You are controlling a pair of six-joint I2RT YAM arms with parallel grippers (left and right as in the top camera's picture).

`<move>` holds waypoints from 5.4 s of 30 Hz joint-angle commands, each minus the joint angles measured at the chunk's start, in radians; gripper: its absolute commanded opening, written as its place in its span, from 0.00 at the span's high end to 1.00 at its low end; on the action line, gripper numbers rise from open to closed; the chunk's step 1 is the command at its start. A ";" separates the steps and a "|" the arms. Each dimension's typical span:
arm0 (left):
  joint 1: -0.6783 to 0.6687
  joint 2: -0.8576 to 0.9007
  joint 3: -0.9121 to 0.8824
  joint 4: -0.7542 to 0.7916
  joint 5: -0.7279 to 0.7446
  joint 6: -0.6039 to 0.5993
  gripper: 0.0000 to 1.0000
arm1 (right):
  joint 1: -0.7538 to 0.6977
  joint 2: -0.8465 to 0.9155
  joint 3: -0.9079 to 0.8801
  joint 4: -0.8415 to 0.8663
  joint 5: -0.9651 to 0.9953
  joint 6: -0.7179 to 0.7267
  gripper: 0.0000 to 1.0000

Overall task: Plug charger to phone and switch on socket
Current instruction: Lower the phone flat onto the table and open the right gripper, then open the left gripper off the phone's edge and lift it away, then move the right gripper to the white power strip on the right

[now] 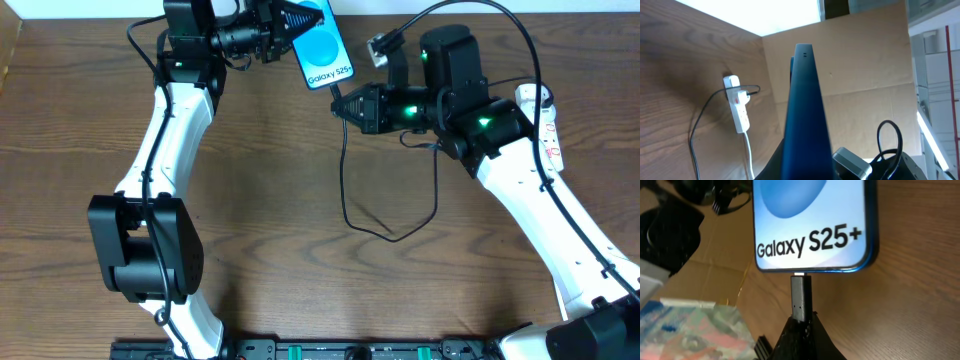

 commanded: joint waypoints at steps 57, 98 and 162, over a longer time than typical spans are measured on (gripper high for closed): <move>-0.126 0.025 -0.146 -0.906 -0.347 1.010 0.93 | -0.183 -0.111 0.018 -0.302 0.209 -0.257 0.27; -0.141 0.290 -0.146 -0.731 -0.397 0.845 0.92 | -0.173 -0.105 0.018 -0.409 0.326 -0.257 0.25; -0.066 -0.298 -0.047 -1.103 -1.191 0.868 0.48 | -0.334 -0.105 0.018 -0.406 0.406 -0.280 0.99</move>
